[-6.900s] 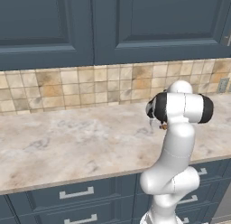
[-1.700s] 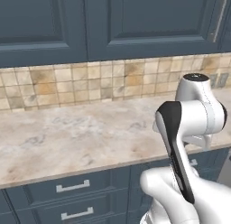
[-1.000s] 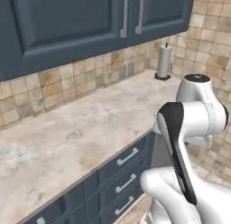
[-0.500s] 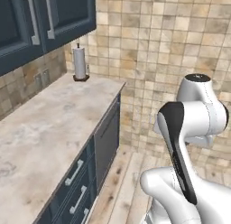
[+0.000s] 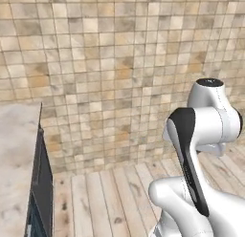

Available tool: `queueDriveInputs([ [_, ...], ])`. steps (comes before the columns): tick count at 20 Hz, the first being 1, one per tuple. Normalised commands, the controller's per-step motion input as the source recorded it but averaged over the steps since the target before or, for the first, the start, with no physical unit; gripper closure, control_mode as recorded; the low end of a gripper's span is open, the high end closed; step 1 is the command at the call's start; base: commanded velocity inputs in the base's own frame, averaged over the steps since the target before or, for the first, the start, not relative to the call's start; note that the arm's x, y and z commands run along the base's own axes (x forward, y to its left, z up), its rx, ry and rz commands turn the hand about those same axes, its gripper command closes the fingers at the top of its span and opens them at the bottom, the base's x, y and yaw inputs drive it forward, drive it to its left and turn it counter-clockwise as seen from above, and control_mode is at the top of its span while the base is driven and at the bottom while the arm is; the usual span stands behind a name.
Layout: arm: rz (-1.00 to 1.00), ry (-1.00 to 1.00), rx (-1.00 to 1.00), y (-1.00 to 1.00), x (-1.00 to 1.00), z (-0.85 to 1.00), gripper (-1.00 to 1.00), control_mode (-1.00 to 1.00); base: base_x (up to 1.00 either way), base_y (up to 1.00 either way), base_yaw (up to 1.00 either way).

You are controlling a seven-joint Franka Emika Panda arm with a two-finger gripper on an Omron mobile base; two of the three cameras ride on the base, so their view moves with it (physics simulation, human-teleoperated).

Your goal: Store the kebab skewer in the freezer for long-term storage. Close the freezer door after placing the cooked food.

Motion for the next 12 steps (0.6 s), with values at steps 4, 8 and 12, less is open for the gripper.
queueDriveInputs([
  [4, 0.00, 0.00, 0.00, 0.00, 0.00, 0.00, 1.00, 1.00, 0.00, -0.37, -0.85],
  [8, 0.00, 0.00, 0.00, 0.00, 0.00, 0.00, 1.00, 1.00, 0.12, -0.51, -0.78],
  [12, 0.00, 0.00, 0.00, 0.00, 0.00, 0.00, 1.00, 1.00, 0.19, -0.57, -0.73],
])
